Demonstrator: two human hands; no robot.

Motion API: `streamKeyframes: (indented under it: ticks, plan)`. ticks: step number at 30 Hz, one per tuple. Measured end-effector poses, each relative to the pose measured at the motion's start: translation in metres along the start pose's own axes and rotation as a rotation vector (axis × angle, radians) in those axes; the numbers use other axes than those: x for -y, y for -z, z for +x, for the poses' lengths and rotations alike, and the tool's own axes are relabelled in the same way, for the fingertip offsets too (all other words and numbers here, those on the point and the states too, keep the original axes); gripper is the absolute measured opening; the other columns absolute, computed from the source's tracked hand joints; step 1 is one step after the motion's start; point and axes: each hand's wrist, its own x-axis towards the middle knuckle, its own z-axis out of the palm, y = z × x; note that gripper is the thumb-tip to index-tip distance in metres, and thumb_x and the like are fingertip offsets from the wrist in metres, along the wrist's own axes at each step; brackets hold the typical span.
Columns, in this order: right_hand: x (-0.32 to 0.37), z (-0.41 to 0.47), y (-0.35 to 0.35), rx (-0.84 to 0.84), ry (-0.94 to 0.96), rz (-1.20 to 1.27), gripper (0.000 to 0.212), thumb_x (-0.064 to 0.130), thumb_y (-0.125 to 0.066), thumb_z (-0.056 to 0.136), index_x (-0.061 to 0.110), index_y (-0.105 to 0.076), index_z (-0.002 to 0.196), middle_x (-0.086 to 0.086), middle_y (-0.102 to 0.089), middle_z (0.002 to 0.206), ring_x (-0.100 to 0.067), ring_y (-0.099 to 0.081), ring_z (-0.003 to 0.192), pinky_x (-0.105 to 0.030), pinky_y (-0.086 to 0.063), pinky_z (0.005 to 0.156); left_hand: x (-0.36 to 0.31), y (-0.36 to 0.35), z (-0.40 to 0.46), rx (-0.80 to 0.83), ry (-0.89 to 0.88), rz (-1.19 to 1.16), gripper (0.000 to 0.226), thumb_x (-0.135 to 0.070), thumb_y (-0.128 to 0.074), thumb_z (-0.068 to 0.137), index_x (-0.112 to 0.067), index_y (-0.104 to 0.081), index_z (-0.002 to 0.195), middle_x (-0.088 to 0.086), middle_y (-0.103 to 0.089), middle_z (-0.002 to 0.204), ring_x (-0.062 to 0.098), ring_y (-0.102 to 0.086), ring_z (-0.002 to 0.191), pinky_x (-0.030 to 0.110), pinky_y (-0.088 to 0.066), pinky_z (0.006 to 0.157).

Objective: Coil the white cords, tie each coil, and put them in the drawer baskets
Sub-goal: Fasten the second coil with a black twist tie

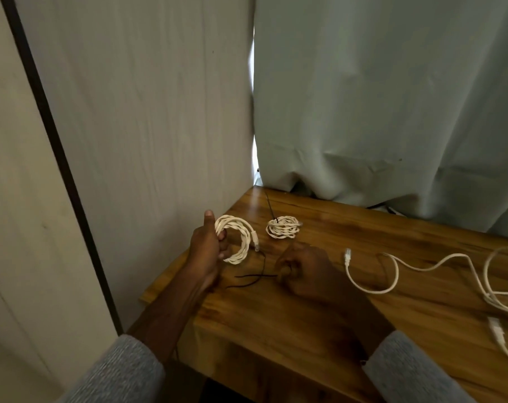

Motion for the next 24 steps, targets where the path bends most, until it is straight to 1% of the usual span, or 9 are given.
streamKeyframes:
  ticks: [2,5,8,11,14,17,19,21,24]
  plan:
    - [0.003,0.001,-0.002,0.029,-0.007,-0.052,0.018,0.034,-0.06,0.083,0.036,-0.07,0.098,0.019,-0.058,0.107,-0.011,-0.054,0.112,-0.051,-0.041,0.102,0.003,-0.003,-0.001,0.007,0.01,-0.022,0.051,-0.045,-0.037,0.105,-0.014,-0.046,0.065,-0.003,-0.036,0.05,0.007,-0.026,0.038,0.018,-0.021,0.037]
    - [0.005,0.002,-0.004,0.044,0.004,-0.113,0.018,0.029,-0.057,0.09,0.033,-0.068,0.104,0.009,-0.058,0.117,-0.015,-0.051,0.116,-0.049,-0.037,0.104,0.007,-0.011,0.0,0.01,0.021,-0.017,0.05,-0.046,-0.037,0.104,-0.015,-0.047,0.067,-0.003,-0.037,0.052,0.008,-0.028,0.039,0.018,-0.022,0.036]
    - [0.001,0.004,-0.003,0.01,0.042,-0.196,0.017,0.028,-0.057,0.094,0.033,-0.064,0.108,0.008,-0.055,0.123,-0.017,-0.047,0.12,-0.045,-0.033,0.103,0.009,-0.018,0.005,0.011,0.028,-0.019,0.05,-0.047,-0.037,0.104,-0.014,-0.047,0.067,-0.001,-0.037,0.054,0.008,-0.029,0.038,0.018,-0.023,0.035]
    - [-0.01,0.005,0.008,-0.037,0.05,-0.31,0.019,0.034,-0.053,0.098,0.032,-0.06,0.116,0.008,-0.055,0.128,-0.017,-0.043,0.124,-0.044,-0.03,0.104,0.009,-0.024,0.008,0.003,0.023,0.009,0.052,-0.047,-0.037,0.104,-0.013,-0.046,0.066,-0.001,-0.036,0.051,0.008,-0.031,0.034,0.018,-0.025,0.034]
    - [-0.022,0.002,0.022,-0.032,0.002,-0.354,0.017,0.036,-0.048,0.101,0.032,-0.059,0.113,0.009,-0.058,0.126,-0.018,-0.043,0.126,-0.043,-0.029,0.104,0.007,-0.031,0.01,-0.003,0.03,0.019,0.052,-0.047,-0.037,0.104,-0.013,-0.048,0.067,-0.001,-0.039,0.052,0.007,-0.032,0.033,0.018,-0.026,0.033]
    - [-0.031,-0.007,0.035,-0.062,-0.035,-0.361,0.011,0.037,-0.05,0.099,0.033,-0.06,0.102,0.009,-0.063,0.11,-0.017,-0.047,0.116,-0.041,-0.029,0.097,0.006,-0.046,0.014,0.003,0.037,0.006,0.051,-0.048,-0.037,0.104,-0.014,-0.045,0.067,0.0,-0.037,0.054,0.007,-0.03,0.034,0.017,-0.026,0.035]
    - [-0.041,-0.012,0.042,-0.135,-0.103,-0.278,0.011,0.035,-0.05,0.1,0.033,-0.06,0.099,0.01,-0.061,0.096,-0.013,-0.048,0.098,-0.04,-0.033,0.097,0.01,-0.061,0.019,-0.002,0.035,-0.001,0.05,-0.048,-0.035,0.104,-0.014,-0.044,0.068,0.0,-0.037,0.053,0.007,-0.03,0.033,0.017,-0.026,0.034]
    - [-0.051,-0.014,0.044,-0.293,-0.15,-0.166,0.012,0.032,-0.05,0.101,0.032,-0.06,0.093,0.012,-0.06,0.085,-0.011,-0.052,0.085,-0.042,-0.042,0.093,0.014,-0.08,0.023,0.012,0.051,-0.016,0.05,-0.049,-0.032,0.104,-0.016,-0.045,0.069,0.0,-0.037,0.055,0.006,-0.032,0.031,0.017,-0.026,0.033]
    - [-0.059,-0.015,0.048,-0.541,-0.236,0.041,0.014,0.022,-0.055,0.097,0.021,-0.065,0.086,0.006,-0.062,0.073,-0.011,-0.057,0.068,-0.042,-0.053,0.071,0.027,-0.115,0.027,0.066,0.068,-0.108,0.044,-0.047,-0.036,0.103,-0.016,-0.05,0.077,-0.001,-0.038,0.059,0.006,-0.031,0.035,0.018,-0.024,0.033]
